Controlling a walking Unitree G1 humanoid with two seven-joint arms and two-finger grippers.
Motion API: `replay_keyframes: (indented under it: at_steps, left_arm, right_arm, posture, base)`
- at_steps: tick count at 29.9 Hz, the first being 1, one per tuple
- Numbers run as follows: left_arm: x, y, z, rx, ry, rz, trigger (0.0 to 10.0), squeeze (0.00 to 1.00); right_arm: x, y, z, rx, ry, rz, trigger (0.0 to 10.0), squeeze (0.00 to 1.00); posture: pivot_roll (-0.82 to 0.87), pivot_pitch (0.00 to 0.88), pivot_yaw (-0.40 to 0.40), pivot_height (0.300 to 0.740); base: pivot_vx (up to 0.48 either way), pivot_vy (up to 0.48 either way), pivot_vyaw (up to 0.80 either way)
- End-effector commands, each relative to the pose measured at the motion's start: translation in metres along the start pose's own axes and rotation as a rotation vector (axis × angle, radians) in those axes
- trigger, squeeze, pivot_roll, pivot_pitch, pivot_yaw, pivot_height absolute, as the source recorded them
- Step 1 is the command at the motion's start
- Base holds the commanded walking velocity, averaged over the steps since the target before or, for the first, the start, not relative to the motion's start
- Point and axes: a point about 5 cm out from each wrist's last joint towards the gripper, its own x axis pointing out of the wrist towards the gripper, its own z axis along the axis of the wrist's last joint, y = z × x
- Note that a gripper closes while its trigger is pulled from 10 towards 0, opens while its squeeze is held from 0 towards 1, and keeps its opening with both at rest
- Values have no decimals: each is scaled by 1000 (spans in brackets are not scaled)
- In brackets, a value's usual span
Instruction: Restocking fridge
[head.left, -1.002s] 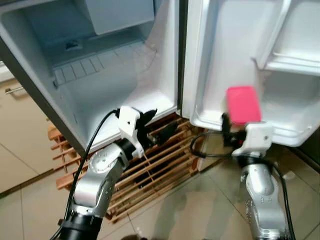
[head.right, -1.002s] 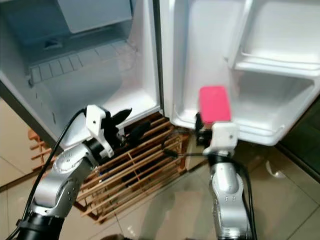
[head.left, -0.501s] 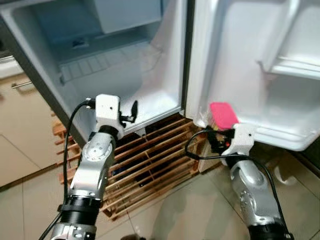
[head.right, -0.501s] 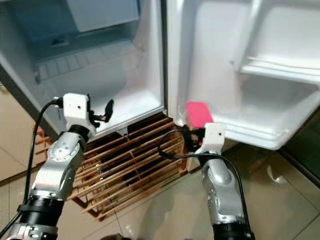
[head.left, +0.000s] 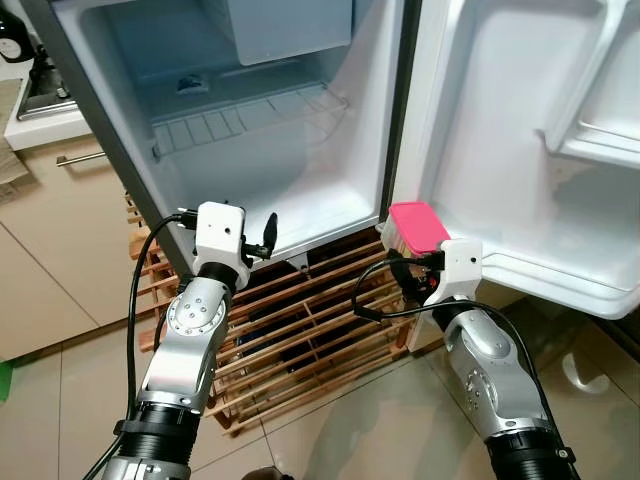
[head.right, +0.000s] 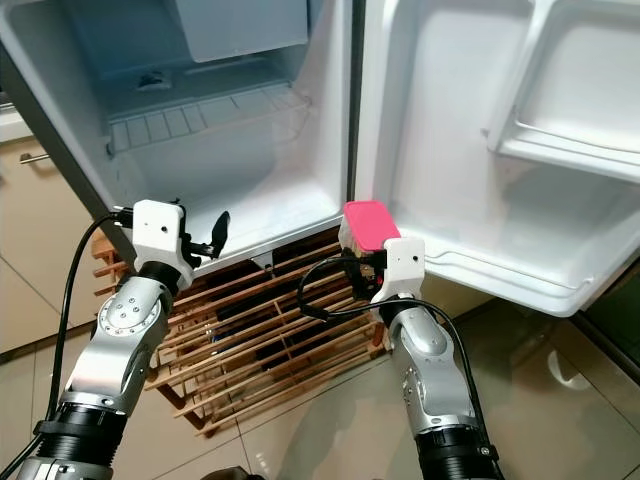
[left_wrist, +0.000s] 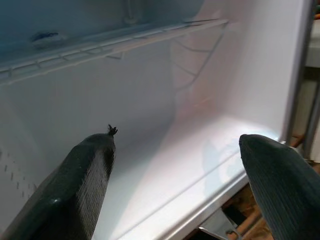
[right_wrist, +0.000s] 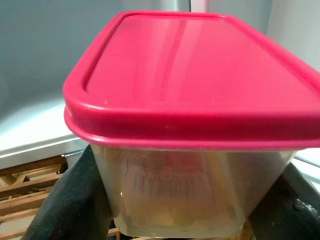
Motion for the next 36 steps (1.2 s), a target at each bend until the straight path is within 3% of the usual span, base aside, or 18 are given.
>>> replay_keyframes:
  at_steps: [1,13,18,23,26,32,34,35,36]
  left_arm:
    - [3,-2,1,5,-5,-14,10000,0]
    - [5,-5,3,-6,-26,-31,10000,0]
    - [6,-2,3,-25,-28,-9,10000,0]
    - [6,0,5,-24,-34,-7,10000,0]
    - [5,0,4,-20,-33,-7,10000,0]
    - [6,2,3,-16,-30,-9,10000,0]
    - [7,-3,2,-51,-32,-73,10000,0]
    - [6,-10,2,-99,-35,-174,10000,0]
    - [6,-10,2,-99,-35,-174,10000,0]
  right_arm:
    - [4,3,4,-23,-15,19,10000,0]
    - [4,2,5,-67,-15,36,10000,0]
    - [4,11,18,-241,-38,167,10000,0]
    - [1,11,34,-325,-51,265,10000,0]
    - [-5,10,46,-425,-56,377,10000,0]
    - [-4,5,59,-584,-82,418,10000,0]
    - [-2,0,60,-615,-80,421,10000,0]
    - [0,-5,59,-622,-76,421,10000,0]
    - [0,-5,59,-622,-76,421,10000,0]
  posture:
    - [-49,0,61,740]
    - [-54,0,61,740]
    - [-52,0,67,740]
    - [-54,0,68,740]
    - [-56,0,62,740]
    - [-54,0,58,740]
    - [-52,0,56,740]
    - [-47,0,50,740]
    - [-47,0,50,740]
  base:
    - [0,-469,481]
    - [82,-442,476]
    - [121,-80,190]
    - [0,0,0]
    - [0,0,0]
    - [0,0,0]
    - [0,0,0]
    - [0,0,0]
    - [0,0,0]
